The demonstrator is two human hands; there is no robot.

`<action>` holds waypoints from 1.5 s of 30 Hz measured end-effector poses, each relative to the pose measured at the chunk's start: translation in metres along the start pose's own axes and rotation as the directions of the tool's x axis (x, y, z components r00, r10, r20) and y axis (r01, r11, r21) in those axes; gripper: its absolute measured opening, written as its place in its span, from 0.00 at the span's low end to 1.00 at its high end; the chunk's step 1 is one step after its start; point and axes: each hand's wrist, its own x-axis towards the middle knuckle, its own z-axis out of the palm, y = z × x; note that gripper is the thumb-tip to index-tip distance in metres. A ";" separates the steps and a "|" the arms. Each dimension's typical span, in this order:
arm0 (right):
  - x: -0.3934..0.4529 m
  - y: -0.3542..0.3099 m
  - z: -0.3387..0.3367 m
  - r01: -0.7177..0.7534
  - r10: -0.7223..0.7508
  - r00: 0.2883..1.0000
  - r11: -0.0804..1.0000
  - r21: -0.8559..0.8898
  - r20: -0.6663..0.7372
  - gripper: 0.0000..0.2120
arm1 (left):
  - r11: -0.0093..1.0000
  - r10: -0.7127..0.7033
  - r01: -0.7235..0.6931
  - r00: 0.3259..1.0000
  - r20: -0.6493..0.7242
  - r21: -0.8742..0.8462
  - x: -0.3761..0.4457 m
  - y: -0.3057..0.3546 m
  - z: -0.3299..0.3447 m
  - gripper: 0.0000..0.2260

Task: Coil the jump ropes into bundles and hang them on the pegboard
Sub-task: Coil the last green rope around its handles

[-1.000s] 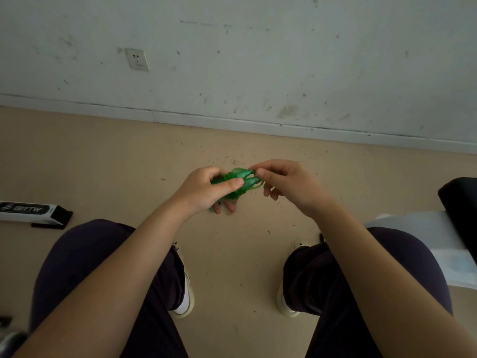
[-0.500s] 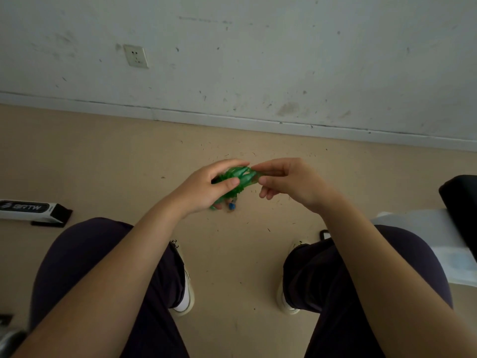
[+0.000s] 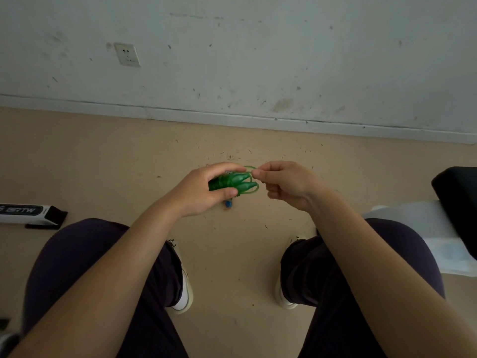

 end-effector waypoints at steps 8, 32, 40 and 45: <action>-0.001 0.000 0.003 0.009 -0.009 1.000 1.000 0.003 0.023 0.06 | 1.000 -0.021 0.019 0.997 -0.074 -0.021 0.003 -0.002 0.001 0.18; -0.007 -0.003 0.007 0.066 -0.054 0.997 0.959 0.275 -0.051 0.03 | 0.992 -0.042 0.033 0.997 -0.071 -0.123 -0.001 0.003 -0.004 0.17; -0.004 0.003 0.017 0.072 -0.060 0.997 0.956 0.286 -0.047 0.03 | 0.989 -0.023 0.010 0.996 -0.085 -0.149 -0.001 0.003 0.003 0.16; -0.006 0.004 0.019 0.047 -0.053 0.998 0.967 0.250 0.017 0.06 | 0.981 -0.031 -0.001 0.987 -0.159 -0.194 0.001 0.001 0.001 0.16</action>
